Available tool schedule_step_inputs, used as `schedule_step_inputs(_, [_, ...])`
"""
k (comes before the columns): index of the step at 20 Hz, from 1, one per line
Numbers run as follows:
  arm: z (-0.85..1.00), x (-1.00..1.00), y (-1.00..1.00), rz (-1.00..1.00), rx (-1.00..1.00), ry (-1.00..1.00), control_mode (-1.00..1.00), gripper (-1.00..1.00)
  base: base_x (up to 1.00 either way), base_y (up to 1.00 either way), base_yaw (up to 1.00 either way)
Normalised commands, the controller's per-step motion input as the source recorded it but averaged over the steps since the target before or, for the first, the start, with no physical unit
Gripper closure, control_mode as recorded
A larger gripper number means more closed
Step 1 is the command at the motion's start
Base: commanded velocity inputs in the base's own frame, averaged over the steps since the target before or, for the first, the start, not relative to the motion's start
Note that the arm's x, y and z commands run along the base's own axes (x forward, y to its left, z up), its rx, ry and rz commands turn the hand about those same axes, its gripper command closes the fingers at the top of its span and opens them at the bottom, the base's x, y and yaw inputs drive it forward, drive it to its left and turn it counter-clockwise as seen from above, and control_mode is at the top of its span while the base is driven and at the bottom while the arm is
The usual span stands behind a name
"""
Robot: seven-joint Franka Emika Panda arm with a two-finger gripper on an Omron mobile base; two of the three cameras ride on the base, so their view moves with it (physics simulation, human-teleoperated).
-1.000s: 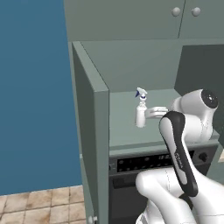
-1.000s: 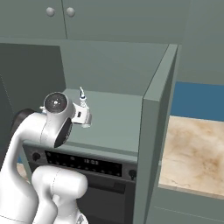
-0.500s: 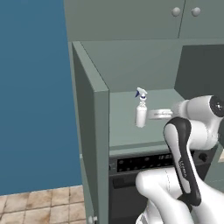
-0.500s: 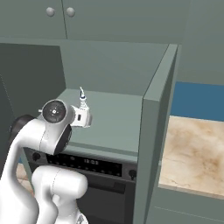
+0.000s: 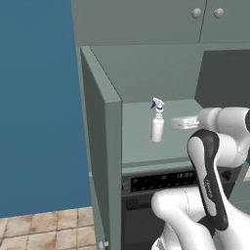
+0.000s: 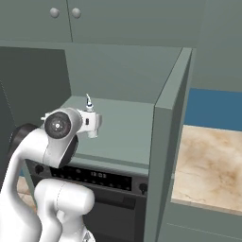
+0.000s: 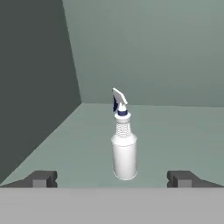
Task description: Move the cutting board and knife to the sink. Then move spray from the cabinet to the counter.
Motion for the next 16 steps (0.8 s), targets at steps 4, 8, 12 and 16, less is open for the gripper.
schedule_step_inputs(4, [0.00, 0.00, 0.02, 0.00, -0.07, -0.22, -1.00, -1.00, 0.00, 0.00, 0.00])
schedule_step_inputs(8, [0.00, 0.04, 0.07, 0.00, -0.03, -0.11, -1.00, -1.00, 0.00, 0.00, 0.00])
schedule_step_inputs(12, [-0.01, 0.13, 0.09, 0.00, 0.00, -0.09, -1.00, -1.00, 0.00, 0.00, 0.00])
schedule_step_inputs(16, [-0.05, 0.16, 0.04, 0.00, 0.00, -0.05, -1.00, -1.00, 0.00, 0.00, 0.00])
